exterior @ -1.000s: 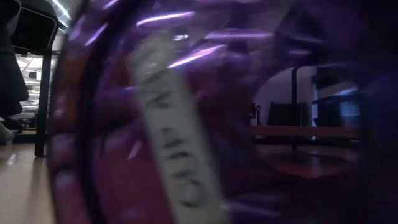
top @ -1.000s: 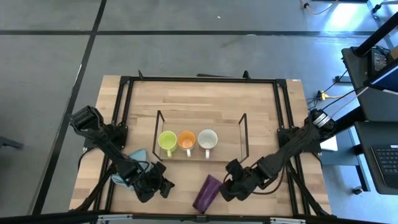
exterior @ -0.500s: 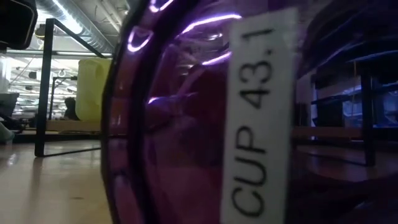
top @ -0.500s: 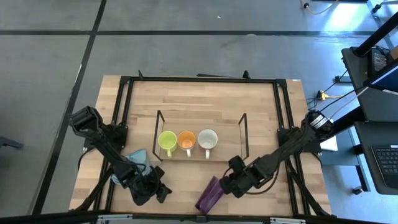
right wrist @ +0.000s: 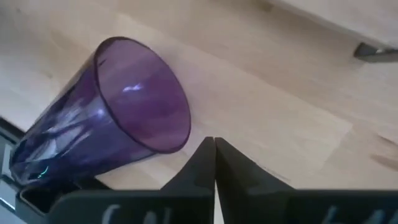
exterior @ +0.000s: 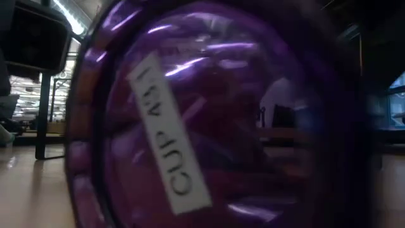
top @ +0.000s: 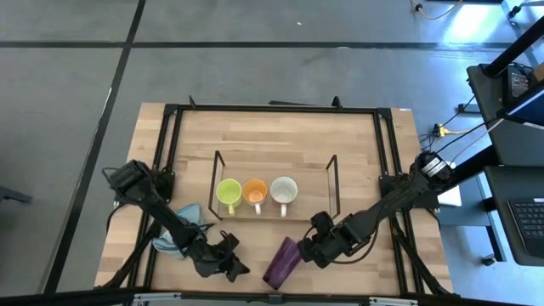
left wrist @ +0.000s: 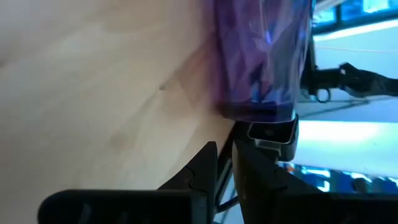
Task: Stack small to large cups/mugs on shelf
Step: Put the violet cup on the shelf
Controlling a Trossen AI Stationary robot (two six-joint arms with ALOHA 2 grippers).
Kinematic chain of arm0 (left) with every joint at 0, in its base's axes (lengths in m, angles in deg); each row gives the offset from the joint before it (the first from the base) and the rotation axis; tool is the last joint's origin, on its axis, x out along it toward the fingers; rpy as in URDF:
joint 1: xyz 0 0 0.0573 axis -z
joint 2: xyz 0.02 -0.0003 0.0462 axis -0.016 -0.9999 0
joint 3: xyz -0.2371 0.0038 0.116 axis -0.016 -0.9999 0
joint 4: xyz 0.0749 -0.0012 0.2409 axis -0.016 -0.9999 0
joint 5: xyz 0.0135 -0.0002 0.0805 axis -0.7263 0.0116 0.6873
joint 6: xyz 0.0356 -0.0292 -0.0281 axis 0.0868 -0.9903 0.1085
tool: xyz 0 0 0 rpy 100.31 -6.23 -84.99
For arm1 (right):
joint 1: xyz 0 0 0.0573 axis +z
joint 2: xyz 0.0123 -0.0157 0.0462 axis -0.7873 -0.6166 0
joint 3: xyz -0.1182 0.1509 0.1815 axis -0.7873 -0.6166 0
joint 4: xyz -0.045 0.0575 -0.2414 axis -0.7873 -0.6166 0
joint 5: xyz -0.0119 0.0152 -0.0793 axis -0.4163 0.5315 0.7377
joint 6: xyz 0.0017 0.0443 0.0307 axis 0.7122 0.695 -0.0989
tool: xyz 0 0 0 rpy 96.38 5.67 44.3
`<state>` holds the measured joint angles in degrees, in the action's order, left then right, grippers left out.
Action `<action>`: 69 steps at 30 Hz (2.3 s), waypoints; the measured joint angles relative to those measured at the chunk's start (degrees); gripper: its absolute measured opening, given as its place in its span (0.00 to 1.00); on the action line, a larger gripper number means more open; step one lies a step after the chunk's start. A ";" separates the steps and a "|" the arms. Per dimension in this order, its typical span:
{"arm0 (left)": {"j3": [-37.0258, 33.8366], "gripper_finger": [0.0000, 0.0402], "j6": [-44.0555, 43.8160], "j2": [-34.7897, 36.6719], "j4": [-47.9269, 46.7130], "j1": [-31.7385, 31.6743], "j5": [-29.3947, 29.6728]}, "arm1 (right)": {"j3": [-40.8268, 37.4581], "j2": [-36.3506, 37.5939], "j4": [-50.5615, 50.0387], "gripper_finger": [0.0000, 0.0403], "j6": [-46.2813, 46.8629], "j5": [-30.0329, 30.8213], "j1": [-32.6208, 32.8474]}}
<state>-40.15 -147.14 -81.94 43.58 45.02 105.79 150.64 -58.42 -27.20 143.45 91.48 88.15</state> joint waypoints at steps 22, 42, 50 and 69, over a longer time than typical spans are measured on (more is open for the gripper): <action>8.87 0.11 4.69 -7.94 1.02 -1.72 -5.41 | 0.00 -7.84 11.45 0.01 -0.26 2.58 -3.08; 8.94 0.11 -2.54 -7.74 -7.11 -0.38 -2.45 | 0.02 -6.84 11.77 0.01 2.23 17.28 -6.15; 8.94 0.11 -2.55 -7.74 -7.18 -0.37 -3.74 | 0.02 -6.84 16.08 0.01 -3.05 18.75 -9.48; 8.97 0.11 -4.84 -7.55 -9.40 1.15 -5.04 | -0.02 -10.23 25.11 0.01 -7.86 12.45 -10.57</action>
<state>-31.18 -151.98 -89.49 34.18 46.18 100.74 150.62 -68.65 -2.09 135.59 103.93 77.58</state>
